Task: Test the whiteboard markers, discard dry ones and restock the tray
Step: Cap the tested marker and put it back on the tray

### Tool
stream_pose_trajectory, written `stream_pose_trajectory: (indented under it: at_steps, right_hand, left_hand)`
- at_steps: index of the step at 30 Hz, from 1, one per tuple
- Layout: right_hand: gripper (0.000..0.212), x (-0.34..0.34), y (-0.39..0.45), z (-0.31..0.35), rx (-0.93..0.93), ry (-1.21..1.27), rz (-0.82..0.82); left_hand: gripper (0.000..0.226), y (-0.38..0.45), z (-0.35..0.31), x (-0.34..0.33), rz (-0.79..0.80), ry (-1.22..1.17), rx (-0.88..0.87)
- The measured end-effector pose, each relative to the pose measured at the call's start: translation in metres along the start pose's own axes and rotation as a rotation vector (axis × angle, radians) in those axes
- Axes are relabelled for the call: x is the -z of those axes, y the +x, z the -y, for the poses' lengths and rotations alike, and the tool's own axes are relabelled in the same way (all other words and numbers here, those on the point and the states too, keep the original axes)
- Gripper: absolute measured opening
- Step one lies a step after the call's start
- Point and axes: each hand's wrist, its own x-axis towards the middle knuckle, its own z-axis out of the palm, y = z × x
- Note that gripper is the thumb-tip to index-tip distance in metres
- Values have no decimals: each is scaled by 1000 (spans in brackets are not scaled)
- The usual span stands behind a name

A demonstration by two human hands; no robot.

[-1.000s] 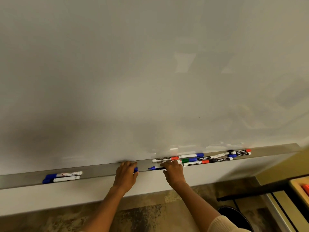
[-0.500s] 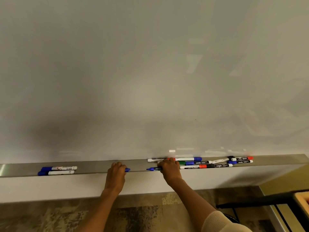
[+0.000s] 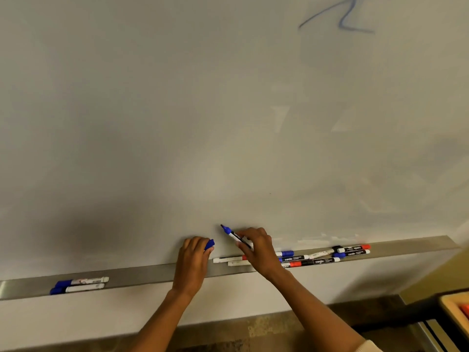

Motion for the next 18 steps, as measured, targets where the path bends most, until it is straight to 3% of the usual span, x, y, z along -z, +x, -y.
stream_pose_trajectory:
  at_steps: [9, 18]
  right_hand:
    - [31, 106, 18, 58, 239, 357, -298]
    - [19, 196, 41, 120, 471, 429, -540]
  left_hand:
    - [29, 74, -91, 24, -181, -156, -286]
    - [25, 155, -173, 94, -466, -105, -527]
